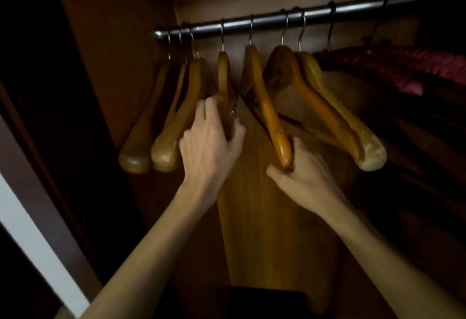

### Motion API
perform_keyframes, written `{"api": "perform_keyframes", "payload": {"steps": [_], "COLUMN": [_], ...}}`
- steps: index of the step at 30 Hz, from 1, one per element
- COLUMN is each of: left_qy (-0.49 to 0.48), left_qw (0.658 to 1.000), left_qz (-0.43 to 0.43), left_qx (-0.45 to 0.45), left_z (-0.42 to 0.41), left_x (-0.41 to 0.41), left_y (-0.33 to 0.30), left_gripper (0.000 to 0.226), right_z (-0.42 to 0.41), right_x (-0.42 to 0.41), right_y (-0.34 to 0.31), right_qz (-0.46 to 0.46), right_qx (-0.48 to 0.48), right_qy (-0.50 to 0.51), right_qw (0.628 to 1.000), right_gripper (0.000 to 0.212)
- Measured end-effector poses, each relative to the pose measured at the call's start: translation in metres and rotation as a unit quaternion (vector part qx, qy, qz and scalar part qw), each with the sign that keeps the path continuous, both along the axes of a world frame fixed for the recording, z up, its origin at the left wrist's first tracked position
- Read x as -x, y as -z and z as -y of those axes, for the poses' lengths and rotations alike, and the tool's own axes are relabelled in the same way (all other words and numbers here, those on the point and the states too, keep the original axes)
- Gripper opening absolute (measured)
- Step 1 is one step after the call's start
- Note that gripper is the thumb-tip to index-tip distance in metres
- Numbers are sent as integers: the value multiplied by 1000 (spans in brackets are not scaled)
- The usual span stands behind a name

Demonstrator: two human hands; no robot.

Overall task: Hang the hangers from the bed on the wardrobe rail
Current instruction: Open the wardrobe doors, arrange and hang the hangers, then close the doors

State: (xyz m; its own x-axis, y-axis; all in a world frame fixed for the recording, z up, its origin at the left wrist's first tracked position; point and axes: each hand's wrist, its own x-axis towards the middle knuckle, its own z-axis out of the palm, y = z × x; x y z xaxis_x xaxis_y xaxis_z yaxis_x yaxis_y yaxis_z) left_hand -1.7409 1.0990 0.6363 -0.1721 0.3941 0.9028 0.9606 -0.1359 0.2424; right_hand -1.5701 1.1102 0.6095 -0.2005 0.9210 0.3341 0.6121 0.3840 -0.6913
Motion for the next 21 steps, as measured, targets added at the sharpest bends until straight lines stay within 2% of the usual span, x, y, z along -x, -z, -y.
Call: {"api": "perform_keyframes", "payload": {"steps": [2, 4, 6, 8, 10, 12, 14, 16, 19, 21], "left_qy": [101, 210, 279, 332, 374, 403, 435, 459, 465, 460], "left_qw": [992, 974, 960, 934, 888, 844, 808, 786, 780, 791], "left_qz": [-23, -44, -32, -6, 12, -4, -36, -68, -98, -93], "left_qx": [-74, -77, 1, 130, 268, 355, 396, 407, 407, 391], "left_z": [18, 26, 25, 22, 13, 3, -4, -8, -9, -9], "left_x": [-12, -28, -51, -83, -118, -156, -196, -233, -274, -289], "left_y": [38, 88, 137, 175, 201, 220, 233, 240, 242, 243], "left_gripper": [22, 12, 7, 9, 16, 26, 34, 40, 41, 33], "right_z": [10, 16, 22, 29, 38, 48, 61, 73, 85, 91], "right_x": [-17, -38, -62, -87, -110, -131, -150, -169, -197, -211], "right_y": [36, 78, 124, 169, 204, 228, 240, 247, 257, 260], "right_qz": [-9, -10, 17, 43, 57, 40, -2, -40, -53, -39], "right_qx": [49, 113, 187, 236, 262, 267, 263, 257, 247, 229], "right_qy": [-15, -31, -39, -20, 30, 84, 132, 176, 228, 255], "right_qw": [999, 993, 981, 971, 963, 959, 956, 949, 940, 939], "right_gripper": [54, 45, 22, 8, 12, 21, 18, 13, 17, 13]}}
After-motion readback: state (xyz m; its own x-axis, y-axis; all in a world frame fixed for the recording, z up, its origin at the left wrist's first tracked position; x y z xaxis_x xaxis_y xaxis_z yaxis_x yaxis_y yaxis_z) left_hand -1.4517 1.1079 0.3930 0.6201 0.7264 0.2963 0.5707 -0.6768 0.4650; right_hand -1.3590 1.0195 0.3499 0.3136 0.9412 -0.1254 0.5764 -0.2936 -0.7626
